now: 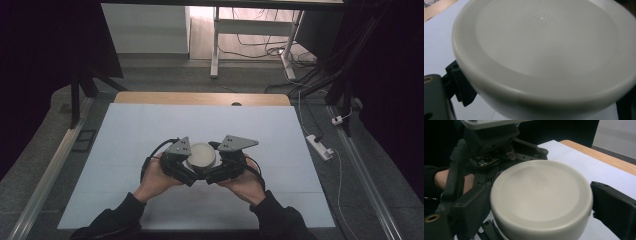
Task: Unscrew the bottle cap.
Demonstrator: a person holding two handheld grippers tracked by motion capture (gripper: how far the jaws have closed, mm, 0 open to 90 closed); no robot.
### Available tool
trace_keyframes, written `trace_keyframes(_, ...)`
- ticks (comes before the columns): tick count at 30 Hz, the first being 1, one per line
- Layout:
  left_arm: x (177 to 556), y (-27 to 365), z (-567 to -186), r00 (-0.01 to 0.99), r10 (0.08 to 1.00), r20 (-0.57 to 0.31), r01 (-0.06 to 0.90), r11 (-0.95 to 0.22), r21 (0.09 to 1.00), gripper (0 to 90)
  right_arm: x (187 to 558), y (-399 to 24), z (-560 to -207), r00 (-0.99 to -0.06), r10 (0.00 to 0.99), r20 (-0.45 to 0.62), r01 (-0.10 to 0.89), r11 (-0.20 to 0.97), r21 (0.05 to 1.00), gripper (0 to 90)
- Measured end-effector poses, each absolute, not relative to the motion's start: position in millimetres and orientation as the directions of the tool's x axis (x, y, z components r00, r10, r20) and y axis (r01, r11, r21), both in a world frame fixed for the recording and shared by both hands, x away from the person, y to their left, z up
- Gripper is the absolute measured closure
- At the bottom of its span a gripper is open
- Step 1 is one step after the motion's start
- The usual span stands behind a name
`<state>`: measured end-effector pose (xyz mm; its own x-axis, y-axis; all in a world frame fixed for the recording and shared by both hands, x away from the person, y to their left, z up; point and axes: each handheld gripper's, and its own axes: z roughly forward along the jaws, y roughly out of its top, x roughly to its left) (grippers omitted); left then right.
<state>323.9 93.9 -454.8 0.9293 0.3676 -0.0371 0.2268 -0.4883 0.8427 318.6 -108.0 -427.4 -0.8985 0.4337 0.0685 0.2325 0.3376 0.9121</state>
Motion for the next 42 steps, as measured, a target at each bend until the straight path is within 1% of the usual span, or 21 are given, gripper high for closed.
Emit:
trace_keyframes(7,326,94,-456,0.934,0.354,-0.048,0.231,-0.496,0.837,7.5,319,-110,-430,-0.906,0.419,0.060,0.223,0.351,0.909,7.6)
trace_keyframes(9,327,95,-457,0.939,0.341,-0.056,0.231,-0.499,0.836,7.5,320,-111,-430,-0.915,0.401,0.050,0.210,0.366,0.907,8.0)
trace_keyframes(11,328,97,-457,0.946,0.317,-0.064,0.226,-0.507,0.832,7.5,323,-115,-430,-0.928,0.365,0.071,0.212,0.363,0.907,8.9)
trace_keyframes(12,329,98,-457,0.950,0.304,-0.070,0.224,-0.506,0.833,7.5,323,-115,-430,-0.928,0.365,0.071,0.212,0.363,0.907,8.9)
trace_keyframes(14,332,102,-458,0.951,0.292,-0.101,0.239,-0.487,0.840,7.5,325,-119,-429,-0.938,0.336,0.085,0.210,0.355,0.911,10.9)
trace_keyframes(15,334,105,-459,0.948,0.297,-0.113,0.250,-0.475,0.844,7.5,326,-122,-427,-0.942,0.326,0.084,0.203,0.350,0.914,14.4)
trace_keyframes(16,336,111,-460,0.942,0.310,-0.125,0.263,-0.458,0.849,7.4,327,-127,-425,-0.943,0.319,0.091,0.200,0.329,0.923,23.2)
trace_keyframes(17,339,117,-461,0.939,0.315,-0.141,0.275,-0.435,0.858,7.4,328,-135,-422,-0.944,0.311,0.112,0.208,0.296,0.932,42.7)
trace_keyframes(18,341,121,-460,0.937,0.310,-0.160,0.284,-0.413,0.865,7.5,332,-144,-419,-0.944,0.299,0.140,0.219,0.253,0.942,66.7)
trace_keyframes(19,341,123,-458,0.937,0.312,-0.158,0.282,-0.405,0.870,7.5,335,-150,-418,-0.940,0.297,0.168,0.239,0.222,0.945,59.0)
trace_keyframes(20,340,123,-455,0.935,0.321,-0.151,0.277,-0.399,0.874,7.4,339,-152,-417,-0.932,0.307,0.193,0.267,0.219,0.939,52.0)
trace_keyframes(22,338,122,-451,0.939,0.316,-0.133,0.261,-0.407,0.875,7.5,341,-151,-419,-0.927,0.321,0.195,0.276,0.232,0.933,41.3)
trace_keyframes(23,336,120,-450,0.940,0.318,-0.121,0.254,-0.416,0.874,7.5,340,-148,-420,-0.925,0.332,0.186,0.273,0.241,0.931,33.8)
trace_keyframes(24,335,118,-450,0.940,0.323,-0.114,0.252,-0.424,0.870,7.5,336,-140,-422,-0.926,0.337,0.173,0.267,0.257,0.929,22.7)
trace_keyframes(25,335,117,-451,0.939,0.327,-0.107,0.250,-0.435,0.865,7.5,333,-135,-421,-0.924,0.349,0.156,0.256,0.261,0.931,18.8)
trace_keyframes(26,334,115,-452,0.939,0.331,-0.099,0.247,-0.446,0.860,7.5,333,-135,-421,-0.924,0.349,0.156,0.256,0.261,0.931,18.8)
trace_keyframes(28,332,109,-453,0.939,0.336,-0.077,0.239,-0.475,0.847,7.4,325,-123,-419,-0.913,0.394,0.106,0.233,0.290,0.928,10.6)
trace_keyframes(32,327,98,-453,0.943,0.330,-0.048,0.220,-0.508,0.833,7.4,320,-112,-421,-0.909,0.406,0.096,0.238,0.317,0.918,8.2)
trace_keyframes(34,324,95,-452,0.948,0.317,-0.035,0.205,-0.520,0.829,7.4,318,-104,-427,-0.909,0.412,0.062,0.226,0.362,0.904,6.3)
trace_keyframes(37,322,93,-450,0.952,0.306,-0.029,0.195,-0.527,0.827,7.4,318,-103,-429,-0.912,0.404,0.069,0.229,0.361,0.904,6.3)
trace_keyframes(42,323,93,-452,0.960,0.277,-0.025,0.178,-0.543,0.821,7.5,316,-103,-428,-0.920,0.389,0.037,0.203,0.394,0.896,7.3)
